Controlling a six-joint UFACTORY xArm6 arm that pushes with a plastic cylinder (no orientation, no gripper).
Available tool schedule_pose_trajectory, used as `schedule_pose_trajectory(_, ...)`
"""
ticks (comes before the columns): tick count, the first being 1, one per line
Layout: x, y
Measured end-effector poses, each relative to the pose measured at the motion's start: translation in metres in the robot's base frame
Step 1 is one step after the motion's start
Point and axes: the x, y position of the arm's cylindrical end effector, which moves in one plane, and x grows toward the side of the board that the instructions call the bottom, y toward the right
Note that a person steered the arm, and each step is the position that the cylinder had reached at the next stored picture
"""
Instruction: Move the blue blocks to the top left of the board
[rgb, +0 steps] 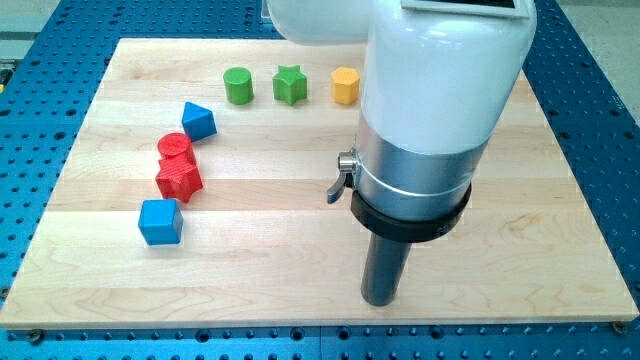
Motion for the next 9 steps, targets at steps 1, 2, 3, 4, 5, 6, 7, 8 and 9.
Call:
schedule_pose_trajectory(1,-0.002,-0.014)
schedule_pose_trajectory(2,-0.001,-0.018)
schedule_pose_trajectory(3,-0.001,-0.018)
schedule_pose_trajectory(4,-0.004,-0.019)
schedule_pose_trajectory(5,-0.006,-0.019)
schedule_pose_trajectory(6,-0.008,-0.019)
schedule_pose_trajectory(7,-0.008,-0.019)
schedule_pose_trajectory(8,-0.054,-0.042)
schedule_pose_trajectory(9,-0.108,-0.063)
